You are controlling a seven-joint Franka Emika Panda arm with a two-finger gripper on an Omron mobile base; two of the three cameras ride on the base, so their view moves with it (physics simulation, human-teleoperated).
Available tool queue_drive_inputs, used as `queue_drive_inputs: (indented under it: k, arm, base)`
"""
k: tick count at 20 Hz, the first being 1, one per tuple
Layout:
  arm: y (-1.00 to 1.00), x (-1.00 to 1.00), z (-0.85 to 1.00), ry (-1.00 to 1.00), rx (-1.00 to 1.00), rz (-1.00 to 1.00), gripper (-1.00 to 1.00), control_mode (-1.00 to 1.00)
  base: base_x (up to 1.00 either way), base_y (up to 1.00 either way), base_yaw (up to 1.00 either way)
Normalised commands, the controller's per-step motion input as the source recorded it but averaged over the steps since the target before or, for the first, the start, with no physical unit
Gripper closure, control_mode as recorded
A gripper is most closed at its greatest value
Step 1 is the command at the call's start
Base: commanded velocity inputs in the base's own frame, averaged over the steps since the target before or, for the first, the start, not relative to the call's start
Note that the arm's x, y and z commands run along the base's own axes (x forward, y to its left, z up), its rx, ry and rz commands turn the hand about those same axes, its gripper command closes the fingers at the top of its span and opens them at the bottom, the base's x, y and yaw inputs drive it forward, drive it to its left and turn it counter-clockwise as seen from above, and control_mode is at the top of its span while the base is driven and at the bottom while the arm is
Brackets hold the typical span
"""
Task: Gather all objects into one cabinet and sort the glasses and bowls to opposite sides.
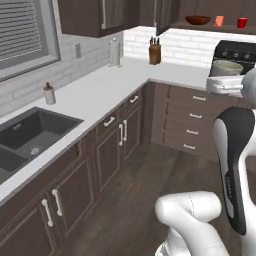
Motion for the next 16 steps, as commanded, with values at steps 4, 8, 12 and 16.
queue_drive_inputs:
  k: [4, 8, 12, 16]
  arm:
    - [0.0, 0.0, 0.0, 0.0, 0.0, 0.0, 1.0, 1.0]
    - [0.0, 0.0, 0.0, 0.0, 0.0, 0.0, 1.0, 1.0]
    - [0.0, 0.0, 0.0, 0.0, 0.0, 0.0, 1.0, 1.0]
    - [0.0, 0.0, 0.0, 0.0, 0.0, 0.0, 1.0, 1.0]
  base:
    - [0.43, -0.95, -0.28]
    - [0.58, -0.97, -0.27]
    - [0.99, -0.41, -0.04]
    - [1.0, -0.24, 0.0]
